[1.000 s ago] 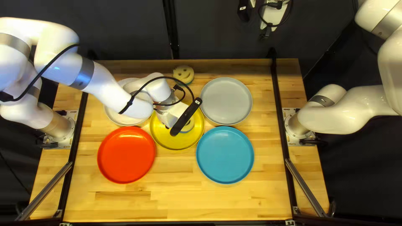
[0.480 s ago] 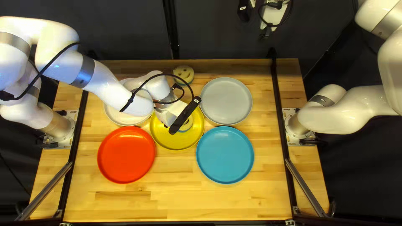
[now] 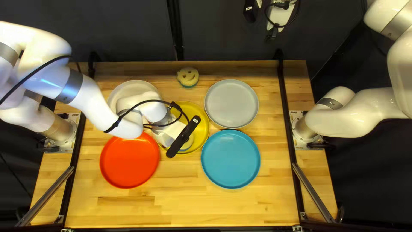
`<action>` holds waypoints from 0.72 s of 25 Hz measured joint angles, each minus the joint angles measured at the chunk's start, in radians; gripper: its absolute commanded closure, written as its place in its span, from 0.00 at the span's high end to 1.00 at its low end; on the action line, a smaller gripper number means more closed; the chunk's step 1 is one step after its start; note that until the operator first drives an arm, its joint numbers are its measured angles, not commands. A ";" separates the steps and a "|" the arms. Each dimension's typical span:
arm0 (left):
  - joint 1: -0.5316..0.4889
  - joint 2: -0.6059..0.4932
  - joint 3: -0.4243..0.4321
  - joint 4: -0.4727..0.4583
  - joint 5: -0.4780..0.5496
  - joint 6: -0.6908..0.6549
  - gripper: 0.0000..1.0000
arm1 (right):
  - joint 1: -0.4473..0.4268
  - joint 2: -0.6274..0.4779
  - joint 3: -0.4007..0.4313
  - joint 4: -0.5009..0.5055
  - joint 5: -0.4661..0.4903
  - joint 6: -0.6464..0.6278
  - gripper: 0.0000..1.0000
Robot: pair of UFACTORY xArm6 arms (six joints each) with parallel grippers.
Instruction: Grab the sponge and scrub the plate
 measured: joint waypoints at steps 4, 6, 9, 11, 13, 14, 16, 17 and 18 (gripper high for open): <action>-0.056 0.002 -0.019 0.077 -0.008 -0.097 0.00 | 0.000 0.000 0.000 0.000 0.000 0.000 1.00; -0.088 0.004 -0.031 0.111 -0.011 -0.146 0.00 | 0.000 0.000 0.000 0.000 0.000 0.000 1.00; -0.143 0.020 -0.075 0.155 0.001 -0.216 0.00 | 0.000 0.000 0.000 0.000 0.000 0.000 1.00; -0.180 0.035 -0.109 0.183 0.014 -0.259 0.00 | 0.000 0.000 0.000 0.000 0.000 0.000 1.00; -0.207 0.049 -0.132 0.198 0.023 -0.290 0.00 | 0.000 0.000 0.000 0.000 0.000 0.000 1.00; -0.220 0.055 -0.139 0.201 0.025 -0.301 0.00 | 0.000 0.000 0.000 0.000 0.000 0.000 1.00; -0.236 0.062 -0.141 0.197 0.023 -0.312 0.00 | 0.000 0.000 0.000 0.000 0.000 0.000 1.00; -0.240 0.063 -0.137 0.191 0.020 -0.313 0.00 | 0.000 0.000 0.000 0.000 0.000 0.000 1.00; -0.242 0.064 -0.134 0.186 0.017 -0.313 0.00 | 0.000 0.000 0.000 0.000 0.000 0.000 1.00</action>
